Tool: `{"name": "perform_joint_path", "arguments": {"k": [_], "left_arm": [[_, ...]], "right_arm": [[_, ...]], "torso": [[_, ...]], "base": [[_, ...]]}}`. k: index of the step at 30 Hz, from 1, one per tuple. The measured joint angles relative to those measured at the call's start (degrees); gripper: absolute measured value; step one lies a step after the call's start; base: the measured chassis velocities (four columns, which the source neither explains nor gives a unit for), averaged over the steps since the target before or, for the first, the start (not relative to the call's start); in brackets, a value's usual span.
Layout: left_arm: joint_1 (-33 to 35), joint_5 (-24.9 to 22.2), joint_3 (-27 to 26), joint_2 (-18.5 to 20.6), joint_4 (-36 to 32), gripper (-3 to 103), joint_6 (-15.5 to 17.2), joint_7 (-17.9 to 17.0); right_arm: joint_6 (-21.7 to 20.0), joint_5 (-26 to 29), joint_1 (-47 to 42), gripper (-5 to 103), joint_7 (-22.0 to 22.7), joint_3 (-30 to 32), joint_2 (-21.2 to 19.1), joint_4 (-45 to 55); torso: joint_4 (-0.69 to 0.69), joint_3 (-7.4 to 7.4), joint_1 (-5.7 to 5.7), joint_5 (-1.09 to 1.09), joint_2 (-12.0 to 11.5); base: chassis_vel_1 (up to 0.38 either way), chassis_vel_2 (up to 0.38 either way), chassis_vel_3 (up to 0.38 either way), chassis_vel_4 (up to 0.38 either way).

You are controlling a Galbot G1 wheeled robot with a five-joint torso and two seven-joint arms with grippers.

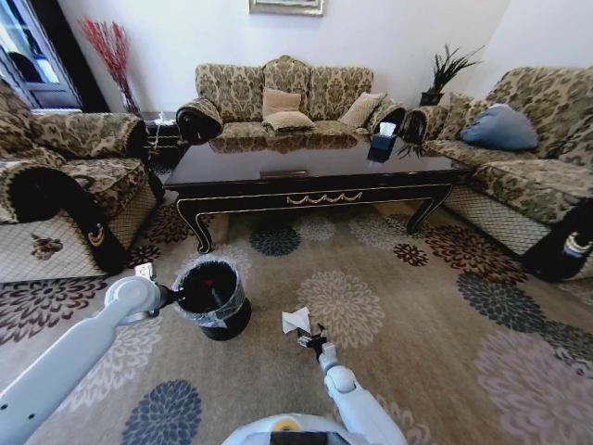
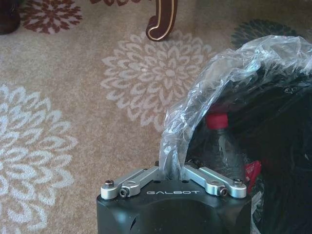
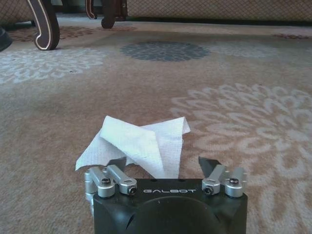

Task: Move to the front of the table and pick up the trash from the floor, then place it into the trash bin.

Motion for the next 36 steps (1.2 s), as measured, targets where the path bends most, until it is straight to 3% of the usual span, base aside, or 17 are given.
{"name": "perform_joint_path", "arguments": {"k": [6, 8, 13, 16, 19, 20, 22, 36], "left_arm": [[0.16, -0.42, -0.51, -0.24, 0.01, 0, 0.00, -0.20], [0.11, -0.45, -0.57, -0.36, 0.22, 0, 0.00, -0.20], [-0.06, -0.49, -0.61, -0.56, 0.66, 0, 0.00, -0.26], [-0.46, -0.58, -0.49, -0.61, 0.87, 0, 0.00, -0.30], [-0.81, -0.63, -0.26, -0.62, 1.05, 0, -0.01, -0.32], [-0.90, -0.65, -0.15, -0.62, 1.10, 0, -0.01, -0.32], [-0.94, -0.66, -0.03, -0.73, 1.15, 0, 0.00, -0.33], [-0.32, -0.26, 0.02, -1.81, 1.05, 0, 0.01, -0.34]], "right_arm": [[0.05, -0.24, 0.39, 65, 0.11, -0.37, 0.37, -0.72], [0.05, -0.31, 0.41, 48, 0.18, -0.65, 0.43, -0.74], [0.04, -0.48, 0.39, 38, 0.57, -0.99, 0.47, -0.51], [0.00, -0.51, 0.30, 21, 1.03, -0.80, 0.64, -0.66], [0.00, -0.51, 0.19, 21, 1.12, -0.72, 0.69, -0.70], [-0.02, -0.51, 0.06, 11, 1.16, -0.70, 0.68, -0.62], [-0.10, -0.48, -0.24, 2, 1.23, -0.71, 0.51, 0.06], [-1.36, 0.39, -2.32, 0, 2.34, -2.21, -1.30, 6.20]], "torso": [[0.00, 0.00, 0.00, -0.02, 0.00], [0.01, 0.00, 0.00, -0.02, 0.00], [0.01, 0.00, 0.00, -0.01, 0.00], [0.01, -0.01, 0.00, -0.01, 0.01], [0.02, -0.01, 0.00, -0.01, 0.01], [0.02, -0.01, 0.00, 0.01, 0.01], [0.03, -0.01, 0.00, 0.04, 0.01], [-0.03, 0.02, 0.00, 0.12, -0.01]], "base": [[0.000, 0.000, 0.000, 0.000], [0.000, 0.000, 0.000, 0.000], [0.000, 0.000, 0.000, 0.000], [0.000, 0.000, 0.000, 0.000], [0.000, 0.000, 0.000, 0.000], [0.000, 0.000, 0.000, 0.000], [0.000, 0.000, 0.000, 0.000], [0.000, 0.000, 0.000, 0.000]]}}
